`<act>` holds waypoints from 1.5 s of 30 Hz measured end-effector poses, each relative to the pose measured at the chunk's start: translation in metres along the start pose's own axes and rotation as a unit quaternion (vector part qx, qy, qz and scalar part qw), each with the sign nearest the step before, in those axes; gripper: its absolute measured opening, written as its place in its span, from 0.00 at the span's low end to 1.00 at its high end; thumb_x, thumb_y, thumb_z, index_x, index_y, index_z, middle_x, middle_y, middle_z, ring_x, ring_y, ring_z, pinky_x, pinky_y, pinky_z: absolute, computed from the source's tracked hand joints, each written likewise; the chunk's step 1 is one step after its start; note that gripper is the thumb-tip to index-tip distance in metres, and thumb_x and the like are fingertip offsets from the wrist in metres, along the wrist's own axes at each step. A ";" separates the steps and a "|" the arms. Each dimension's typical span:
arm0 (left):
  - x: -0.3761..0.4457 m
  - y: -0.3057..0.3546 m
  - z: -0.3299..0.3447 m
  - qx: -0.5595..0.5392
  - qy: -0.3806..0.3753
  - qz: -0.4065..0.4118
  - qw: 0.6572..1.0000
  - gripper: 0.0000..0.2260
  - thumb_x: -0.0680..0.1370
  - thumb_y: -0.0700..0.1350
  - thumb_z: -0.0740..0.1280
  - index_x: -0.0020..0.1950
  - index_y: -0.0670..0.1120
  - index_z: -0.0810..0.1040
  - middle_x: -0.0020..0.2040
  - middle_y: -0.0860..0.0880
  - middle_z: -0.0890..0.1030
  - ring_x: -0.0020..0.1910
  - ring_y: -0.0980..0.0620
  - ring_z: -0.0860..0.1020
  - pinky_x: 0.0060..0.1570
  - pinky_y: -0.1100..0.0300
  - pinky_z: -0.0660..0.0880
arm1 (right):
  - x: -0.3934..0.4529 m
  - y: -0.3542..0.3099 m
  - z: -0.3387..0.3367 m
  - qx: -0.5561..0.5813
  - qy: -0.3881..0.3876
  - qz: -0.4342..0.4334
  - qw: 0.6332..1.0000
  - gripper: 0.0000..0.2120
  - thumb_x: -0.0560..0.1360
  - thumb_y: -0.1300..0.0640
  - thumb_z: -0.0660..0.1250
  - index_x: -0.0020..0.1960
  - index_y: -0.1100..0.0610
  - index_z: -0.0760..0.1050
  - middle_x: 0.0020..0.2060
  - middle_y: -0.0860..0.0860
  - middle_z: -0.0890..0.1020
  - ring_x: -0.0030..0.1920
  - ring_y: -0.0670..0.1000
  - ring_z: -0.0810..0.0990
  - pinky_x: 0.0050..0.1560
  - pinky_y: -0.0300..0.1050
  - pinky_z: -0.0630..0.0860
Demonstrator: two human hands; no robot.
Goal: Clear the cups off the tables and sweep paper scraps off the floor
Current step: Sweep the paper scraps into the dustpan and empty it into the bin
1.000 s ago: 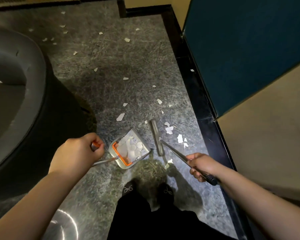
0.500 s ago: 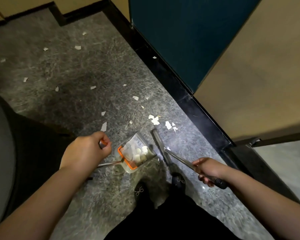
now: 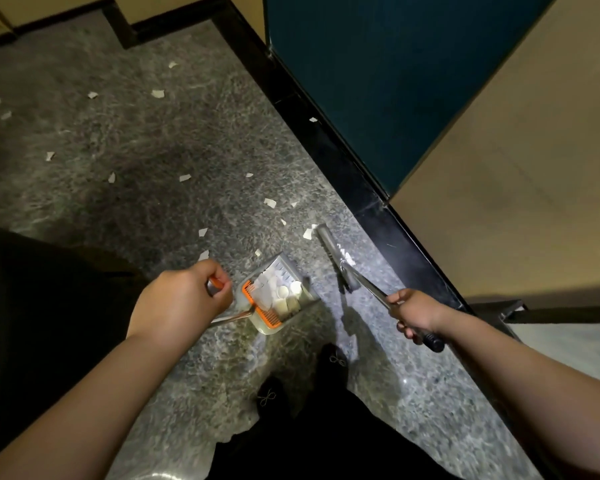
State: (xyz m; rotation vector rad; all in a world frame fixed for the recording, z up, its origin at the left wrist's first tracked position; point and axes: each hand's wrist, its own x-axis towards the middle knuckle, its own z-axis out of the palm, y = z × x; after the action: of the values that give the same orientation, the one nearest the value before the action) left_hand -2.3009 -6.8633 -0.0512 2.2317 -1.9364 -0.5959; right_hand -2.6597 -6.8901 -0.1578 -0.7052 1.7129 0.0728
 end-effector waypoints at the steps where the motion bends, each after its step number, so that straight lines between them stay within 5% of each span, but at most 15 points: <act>1: 0.004 0.004 0.001 0.001 0.004 -0.009 1.000 0.04 0.73 0.52 0.71 0.40 0.56 0.77 0.31 0.56 0.79 0.34 0.51 0.79 0.32 0.57 0.76 | 0.005 -0.009 -0.008 0.000 -0.006 -0.004 1.000 0.10 0.79 0.64 0.57 0.59 0.55 0.67 0.26 0.55 0.69 0.16 0.49 0.64 0.21 0.32 0.61; 5: 0.012 0.018 0.005 0.006 0.013 -0.015 1.000 0.04 0.73 0.52 0.71 0.40 0.55 0.78 0.32 0.55 0.80 0.35 0.48 0.80 0.33 0.55 0.77 | 0.005 -0.027 -0.033 0.027 -0.019 -0.005 0.999 0.06 0.79 0.62 0.57 0.50 0.53 0.69 0.24 0.53 0.69 0.17 0.48 0.64 0.22 0.33 0.62; 15: 0.060 0.055 0.023 0.026 -0.014 -0.011 0.999 0.07 0.72 0.53 0.71 0.37 0.58 0.74 0.34 0.52 0.81 0.39 0.46 0.81 0.36 0.56 0.76 | 0.010 -0.011 -0.088 0.062 0.016 -0.024 0.998 0.11 0.79 0.65 0.58 0.60 0.56 0.68 0.26 0.56 0.71 0.16 0.48 0.65 0.20 0.35 0.64; 22: 0.098 0.077 0.035 0.060 -0.035 0.034 0.997 0.07 0.71 0.53 0.69 0.35 0.59 0.73 0.32 0.55 0.78 0.37 0.48 0.79 0.34 0.59 0.74 | 0.039 -0.019 -0.107 -0.031 0.046 -0.022 0.998 0.12 0.78 0.70 0.56 0.60 0.61 0.69 0.28 0.58 0.71 0.14 0.49 0.67 0.17 0.34 0.63; 27: 0.117 0.077 0.035 0.060 -0.039 0.036 0.997 0.08 0.70 0.54 0.70 0.34 0.59 0.73 0.31 0.57 0.76 0.36 0.51 0.78 0.36 0.59 0.74 | 0.044 -0.035 -0.097 -0.202 -0.012 -0.070 0.977 0.06 0.78 0.67 0.58 0.46 0.57 0.68 0.29 0.52 0.73 0.19 0.43 0.72 0.22 0.37 0.70; 30: 0.120 0.080 0.035 0.065 -0.038 0.034 0.997 0.06 0.71 0.53 0.69 0.35 0.57 0.73 0.32 0.56 0.77 0.38 0.50 0.79 0.36 0.58 0.76 | 0.034 -0.042 -0.085 -0.260 -0.040 -0.074 0.962 0.07 0.77 0.66 0.58 0.52 0.62 0.73 0.30 0.53 0.73 0.26 0.48 0.72 0.27 0.39 0.70; 32: 0.123 0.080 0.035 0.069 -0.038 0.032 0.996 0.05 0.71 0.53 0.69 0.37 0.56 0.75 0.33 0.55 0.78 0.38 0.49 0.79 0.36 0.58 0.76 | 0.029 -0.042 -0.074 -0.256 -0.074 -0.080 0.960 0.15 0.77 0.67 0.56 0.61 0.73 0.70 0.29 0.56 0.71 0.24 0.47 0.71 0.25 0.39 0.66; 34: 0.126 0.079 0.033 0.072 -0.040 0.034 0.996 0.04 0.71 0.53 0.68 0.39 0.55 0.76 0.33 0.55 0.78 0.38 0.49 0.79 0.36 0.58 0.76 | 0.018 -0.040 -0.063 -0.258 -0.099 -0.087 0.957 0.18 0.78 0.65 0.57 0.66 0.71 0.68 0.31 0.54 0.72 0.25 0.48 0.72 0.27 0.40 0.69; 39: 0.128 0.078 0.032 0.067 -0.040 0.035 0.996 0.04 0.72 0.52 0.68 0.38 0.56 0.75 0.33 0.55 0.77 0.38 0.49 0.79 0.37 0.57 0.77 | -0.004 -0.039 -0.029 -0.261 -0.154 -0.099 0.948 0.17 0.79 0.61 0.57 0.66 0.66 0.70 0.32 0.51 0.74 0.27 0.48 0.73 0.29 0.39 0.72; 45: 0.123 0.068 0.029 0.049 -0.035 0.045 0.997 0.04 0.72 0.53 0.68 0.38 0.56 0.74 0.34 0.55 0.78 0.37 0.50 0.78 0.36 0.57 0.77 | -0.036 -0.037 0.003 -0.154 -0.191 -0.088 0.965 0.18 0.79 0.65 0.56 0.65 0.74 0.64 0.29 0.59 0.71 0.23 0.50 0.70 0.21 0.35 0.65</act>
State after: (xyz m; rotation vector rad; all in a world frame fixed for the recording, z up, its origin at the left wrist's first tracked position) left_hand -2.3617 -6.9903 -0.0799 2.1937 -2.1314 -0.5858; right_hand -2.6354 -6.9045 -0.1144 -1.0006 1.2756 0.3364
